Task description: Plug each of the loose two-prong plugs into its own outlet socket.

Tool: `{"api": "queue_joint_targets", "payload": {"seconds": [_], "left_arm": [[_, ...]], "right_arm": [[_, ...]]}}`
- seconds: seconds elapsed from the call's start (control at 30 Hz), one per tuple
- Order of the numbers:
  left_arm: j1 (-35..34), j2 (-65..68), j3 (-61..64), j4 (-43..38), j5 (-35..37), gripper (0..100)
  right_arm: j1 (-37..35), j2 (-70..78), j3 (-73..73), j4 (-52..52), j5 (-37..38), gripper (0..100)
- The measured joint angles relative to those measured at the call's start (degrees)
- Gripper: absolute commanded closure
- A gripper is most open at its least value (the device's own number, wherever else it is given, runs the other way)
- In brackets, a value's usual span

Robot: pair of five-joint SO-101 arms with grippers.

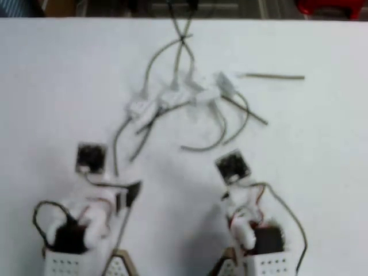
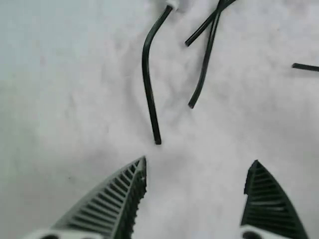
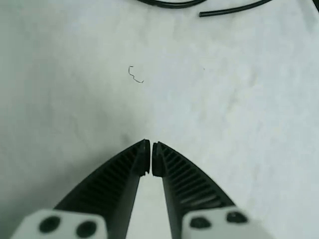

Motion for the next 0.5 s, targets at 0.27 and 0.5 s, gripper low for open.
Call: {"api": "queue_joint_targets", "payload": {"seconds": [0.27,0.5], "left_arm": [[-11.0,0.2,4.7,-0.3,0.0,69],[-10.9,0.1,4.7,-0.2,0.0,69]], "right_arm": [[6.7,0.1,1.5,0.0,0.0,98.1],[7.2,-0.1,1.5,0.0,0.0,98.1]]}}
